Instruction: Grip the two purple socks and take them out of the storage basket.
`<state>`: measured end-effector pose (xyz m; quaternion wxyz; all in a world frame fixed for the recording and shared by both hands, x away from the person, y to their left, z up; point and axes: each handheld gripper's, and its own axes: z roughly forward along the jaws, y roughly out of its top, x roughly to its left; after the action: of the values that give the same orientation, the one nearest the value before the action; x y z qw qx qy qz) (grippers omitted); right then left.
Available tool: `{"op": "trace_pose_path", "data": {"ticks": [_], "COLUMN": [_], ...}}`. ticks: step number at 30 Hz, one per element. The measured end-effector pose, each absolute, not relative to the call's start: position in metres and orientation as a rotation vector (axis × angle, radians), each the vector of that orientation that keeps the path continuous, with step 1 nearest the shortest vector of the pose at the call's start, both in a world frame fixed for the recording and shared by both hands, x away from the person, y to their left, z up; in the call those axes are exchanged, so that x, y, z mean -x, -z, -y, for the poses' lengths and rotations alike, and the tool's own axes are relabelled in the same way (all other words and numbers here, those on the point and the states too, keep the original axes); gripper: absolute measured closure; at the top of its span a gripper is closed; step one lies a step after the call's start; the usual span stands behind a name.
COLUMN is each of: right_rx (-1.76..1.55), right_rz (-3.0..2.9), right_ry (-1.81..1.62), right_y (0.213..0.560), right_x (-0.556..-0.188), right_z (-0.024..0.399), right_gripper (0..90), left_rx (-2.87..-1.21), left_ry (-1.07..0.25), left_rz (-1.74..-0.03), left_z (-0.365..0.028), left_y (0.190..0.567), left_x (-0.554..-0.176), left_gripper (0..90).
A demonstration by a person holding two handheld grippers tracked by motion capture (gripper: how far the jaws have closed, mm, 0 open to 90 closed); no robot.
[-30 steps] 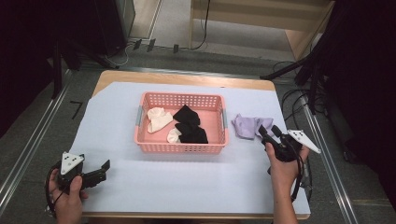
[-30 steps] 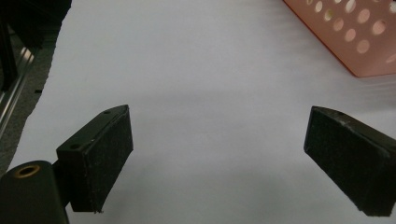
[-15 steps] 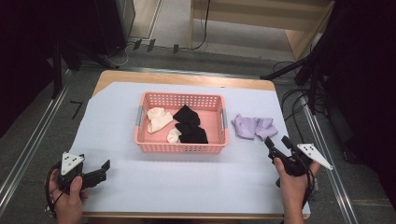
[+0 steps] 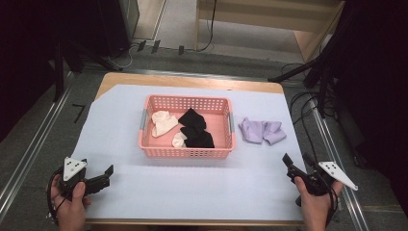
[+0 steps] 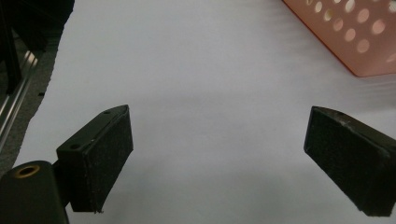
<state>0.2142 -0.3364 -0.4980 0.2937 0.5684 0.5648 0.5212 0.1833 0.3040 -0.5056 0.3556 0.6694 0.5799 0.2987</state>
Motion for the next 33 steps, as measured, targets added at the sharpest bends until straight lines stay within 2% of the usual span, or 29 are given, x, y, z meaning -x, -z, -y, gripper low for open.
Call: {"op": "trace_pose_path", "data": {"ticks": [18,33], "right_rx": [-1.555,-1.561], "right_rz": [-1.508,-1.422], "right_ry": [-1.283,-1.332], "right_y": [0.519,0.53], "right_x": [-0.181,-0.168], "right_z": [0.372,0.369], "right_gripper": [18.3,22.0], "left_rx": [-1.728,-1.722], "left_ry": [-0.781,-0.787], "left_rz": [-1.497,-1.504], "left_z": [-0.304,-0.304], "left_y": [0.505,0.505], "left_x": [-0.183,-0.183], "left_gripper": [8.8,8.8]}}
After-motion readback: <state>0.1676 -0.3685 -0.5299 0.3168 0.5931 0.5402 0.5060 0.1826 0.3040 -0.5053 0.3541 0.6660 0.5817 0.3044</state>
